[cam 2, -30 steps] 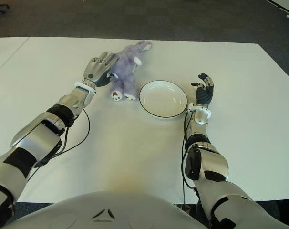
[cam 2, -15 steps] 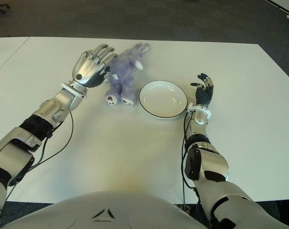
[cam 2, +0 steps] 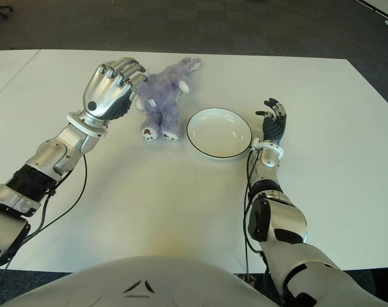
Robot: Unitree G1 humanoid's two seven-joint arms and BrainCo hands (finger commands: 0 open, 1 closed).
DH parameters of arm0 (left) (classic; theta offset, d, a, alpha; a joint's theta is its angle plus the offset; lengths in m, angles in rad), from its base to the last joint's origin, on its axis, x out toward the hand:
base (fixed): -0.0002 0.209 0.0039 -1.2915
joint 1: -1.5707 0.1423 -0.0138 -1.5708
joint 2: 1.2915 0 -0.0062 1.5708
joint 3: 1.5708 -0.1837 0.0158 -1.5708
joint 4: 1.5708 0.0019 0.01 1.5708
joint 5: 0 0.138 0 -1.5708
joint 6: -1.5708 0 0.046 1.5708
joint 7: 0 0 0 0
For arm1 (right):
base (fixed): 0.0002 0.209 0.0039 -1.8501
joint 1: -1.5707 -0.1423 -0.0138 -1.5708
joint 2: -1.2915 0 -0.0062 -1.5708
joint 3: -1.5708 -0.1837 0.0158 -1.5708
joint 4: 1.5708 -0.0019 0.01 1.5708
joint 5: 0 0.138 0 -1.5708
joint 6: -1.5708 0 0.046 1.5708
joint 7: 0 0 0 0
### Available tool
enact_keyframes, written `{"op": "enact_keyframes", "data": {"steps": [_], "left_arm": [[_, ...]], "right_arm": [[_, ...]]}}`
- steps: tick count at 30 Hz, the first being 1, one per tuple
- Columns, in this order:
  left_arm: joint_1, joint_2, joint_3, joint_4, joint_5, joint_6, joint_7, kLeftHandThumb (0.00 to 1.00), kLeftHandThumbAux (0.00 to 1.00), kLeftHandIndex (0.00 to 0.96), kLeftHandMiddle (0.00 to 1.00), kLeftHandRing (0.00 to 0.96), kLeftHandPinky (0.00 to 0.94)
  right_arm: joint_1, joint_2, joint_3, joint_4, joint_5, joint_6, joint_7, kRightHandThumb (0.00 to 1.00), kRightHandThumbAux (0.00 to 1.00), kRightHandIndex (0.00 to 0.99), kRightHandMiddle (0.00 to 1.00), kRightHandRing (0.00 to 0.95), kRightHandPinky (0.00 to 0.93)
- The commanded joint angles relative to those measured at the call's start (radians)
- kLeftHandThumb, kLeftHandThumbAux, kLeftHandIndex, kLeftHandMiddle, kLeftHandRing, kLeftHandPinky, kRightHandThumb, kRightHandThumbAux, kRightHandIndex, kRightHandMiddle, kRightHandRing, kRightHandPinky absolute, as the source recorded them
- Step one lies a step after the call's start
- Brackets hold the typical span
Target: Put the doll into the plate.
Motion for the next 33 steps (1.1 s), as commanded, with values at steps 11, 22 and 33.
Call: {"op": "enact_keyframes", "data": {"steps": [11,22,33], "left_arm": [[0.060,0.024,0.063,-0.047,0.045,-0.037,0.005,0.850,0.669,0.393,0.535,0.801,0.798],[0.031,0.009,0.101,0.000,-0.010,-0.067,-0.046,0.851,0.668,0.397,0.537,0.795,0.797],[-0.098,-0.056,0.135,0.457,-0.170,-0.184,-0.021,0.555,0.539,0.244,0.446,0.540,0.547]], "right_arm": [[0.207,0.142,-0.008,0.140,0.021,0.087,0.000,1.000,0.659,0.226,0.271,0.462,0.191],[0.208,0.148,-0.004,0.139,0.014,0.079,-0.018,1.000,0.659,0.224,0.253,0.462,0.157],[0.205,0.138,0.021,0.141,-0.009,0.085,0.008,1.000,0.660,0.206,0.276,0.462,0.129]]}}
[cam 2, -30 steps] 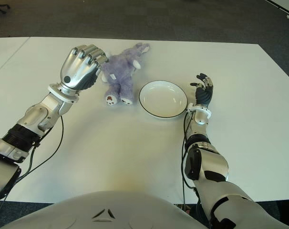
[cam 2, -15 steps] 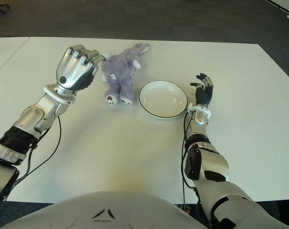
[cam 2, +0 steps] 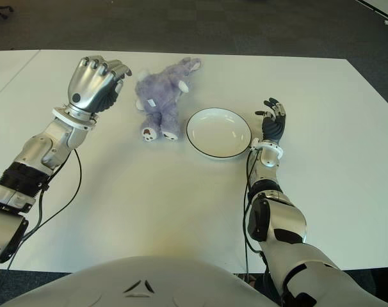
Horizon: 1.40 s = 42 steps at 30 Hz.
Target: Put the doll into the plate.
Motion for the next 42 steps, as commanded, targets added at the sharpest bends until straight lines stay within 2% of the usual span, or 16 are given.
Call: {"op": "enact_keyframes", "data": {"steps": [1,2,4,10,13,16,19,20,21,23,26,30,31,35,42], "left_arm": [[-0.062,-0.054,0.020,0.265,-0.060,-0.041,0.011,0.482,0.508,0.198,0.436,0.516,0.529],[-0.068,-0.059,0.021,0.274,-0.063,-0.037,0.008,0.429,0.480,0.133,0.352,0.445,0.473],[-0.090,-0.068,0.024,0.319,-0.070,-0.038,0.007,0.394,0.454,0.087,0.295,0.403,0.454],[-0.167,-0.080,0.025,0.478,-0.094,-0.064,0.000,0.342,0.420,0.010,0.224,0.351,0.418],[-0.185,-0.095,0.022,0.515,-0.100,-0.062,-0.009,0.319,0.406,0.000,0.186,0.318,0.385],[-0.202,-0.111,0.015,0.551,-0.107,-0.064,-0.019,0.291,0.388,0.000,0.100,0.232,0.329],[-0.217,-0.131,0.009,0.581,-0.118,-0.069,-0.046,0.280,0.382,0.000,0.067,0.192,0.291],[-0.221,-0.137,0.008,0.590,-0.122,-0.071,-0.057,0.274,0.378,0.000,0.024,0.148,0.241],[-0.230,-0.148,0.003,0.605,-0.128,-0.077,-0.083,0.273,0.377,0.000,0.016,0.140,0.232],[-0.253,-0.172,-0.009,0.651,-0.137,-0.093,-0.139,0.244,0.361,0.000,0.000,0.016,0.037],[-0.287,-0.196,-0.019,0.723,-0.150,-0.136,-0.208,0.197,0.333,0.000,0.000,0.000,0.000],[-0.321,-0.214,-0.025,0.780,-0.154,-0.171,-0.256,0.196,0.327,0.000,0.000,0.000,0.000],[-0.328,-0.216,-0.026,0.788,-0.154,-0.179,-0.267,0.210,0.330,0.000,0.000,0.000,0.000],[-0.354,-0.227,-0.036,0.811,-0.160,-0.200,-0.315,0.254,0.326,0.000,0.000,0.000,0.000],[-0.380,-0.238,-0.041,0.815,-0.162,-0.224,-0.378,0.287,0.300,0.000,0.000,0.000,0.000]], "right_arm": [[0.207,0.134,0.020,0.142,-0.007,0.088,0.022,1.000,0.660,0.206,0.277,0.462,0.130],[0.207,0.132,0.023,0.142,-0.010,0.089,0.027,1.000,0.660,0.204,0.291,0.462,0.173],[0.207,0.126,0.027,0.143,-0.011,0.094,0.042,1.000,0.663,0.200,0.313,0.460,0.216],[0.207,0.114,0.043,0.144,-0.026,0.098,0.052,1.000,0.667,0.199,0.361,0.456,0.239],[0.208,0.109,0.052,0.144,-0.033,0.098,0.053,1.000,0.667,0.201,0.378,0.456,0.285],[0.207,0.106,0.059,0.144,-0.038,0.098,0.048,1.000,0.667,0.226,0.385,0.455,0.278],[0.206,0.104,0.067,0.144,-0.046,0.099,0.036,1.000,0.667,0.239,0.386,0.454,0.271],[0.206,0.104,0.070,0.144,-0.049,0.100,0.031,1.000,0.667,0.245,0.387,0.454,0.272],[0.206,0.104,0.072,0.144,-0.051,0.099,0.025,1.000,0.667,0.246,0.387,0.454,0.272],[0.206,0.104,0.076,0.143,-0.052,0.094,0.014,1.000,0.667,0.251,0.392,0.455,0.261],[0.208,0.107,0.083,0.141,-0.057,0.086,-0.010,1.000,0.667,0.241,0.392,0.456,0.217],[0.209,0.106,0.091,0.141,-0.059,0.085,-0.028,1.000,0.666,0.244,0.380,0.458,0.170],[0.209,0.106,0.092,0.142,-0.058,0.086,-0.029,1.000,0.665,0.246,0.368,0.460,0.136],[0.209,0.108,0.095,0.141,-0.052,0.085,-0.033,1.000,0.664,0.248,0.337,0.461,0.094],[0.210,0.113,0.085,0.140,-0.036,0.083,-0.021,1.000,0.663,0.257,0.299,0.461,0.058]]}}
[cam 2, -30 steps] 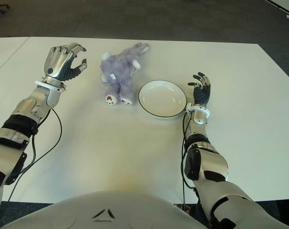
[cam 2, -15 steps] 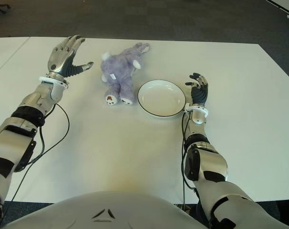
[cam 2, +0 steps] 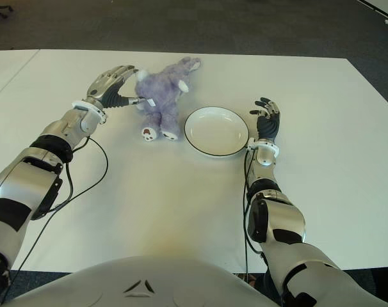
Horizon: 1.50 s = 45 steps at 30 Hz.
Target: Put the doll into the plate.
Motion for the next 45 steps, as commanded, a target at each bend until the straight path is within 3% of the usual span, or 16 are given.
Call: {"op": "enact_keyframes", "data": {"steps": [1,17,45], "left_arm": [[-0.040,-0.020,-0.017,0.031,-0.024,-0.023,-0.087,0.286,0.294,0.000,0.000,0.000,0.000],[-0.030,-0.048,-0.028,0.029,-0.032,-0.058,-0.192,0.229,0.284,0.000,0.000,0.000,0.000],[-0.044,-0.070,-0.075,0.029,-0.027,-0.048,-0.239,0.215,0.291,0.000,0.000,0.000,0.000]], "right_arm": [[0.210,0.114,0.009,0.140,-0.004,0.084,0.002,1.000,0.663,0.259,0.281,0.461,0.040],[0.209,0.116,-0.019,0.146,0.022,0.105,0.011,1.000,0.659,0.214,0.213,0.460,0.019],[0.207,0.120,-0.011,0.149,0.007,0.112,-0.038,1.000,0.656,0.210,0.206,0.462,0.003]]}}
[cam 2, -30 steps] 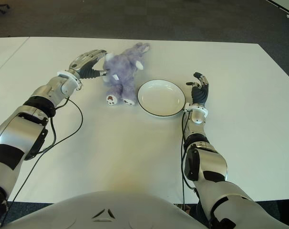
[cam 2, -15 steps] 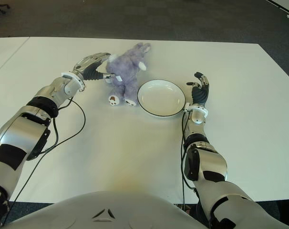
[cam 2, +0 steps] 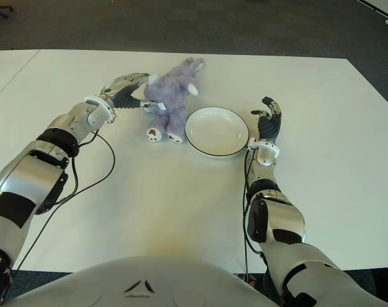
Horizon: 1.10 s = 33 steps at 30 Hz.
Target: Put the doll into the plate.
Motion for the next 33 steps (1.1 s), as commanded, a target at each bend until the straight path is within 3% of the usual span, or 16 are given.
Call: {"op": "enact_keyframes", "data": {"steps": [1,33], "left_arm": [[0.003,-0.037,-0.034,0.020,0.001,-0.005,-0.057,0.215,0.290,0.000,0.000,0.000,0.000],[0.017,-0.064,-0.072,-0.003,0.014,-0.018,-0.010,0.184,0.271,0.000,0.000,0.000,0.000]], "right_arm": [[0.207,0.117,-0.003,0.149,-0.001,0.114,-0.015,1.000,0.656,0.211,0.207,0.462,0.001],[0.204,0.126,-0.018,0.147,0.019,0.118,-0.002,1.000,0.657,0.202,0.221,0.461,0.019]]}}
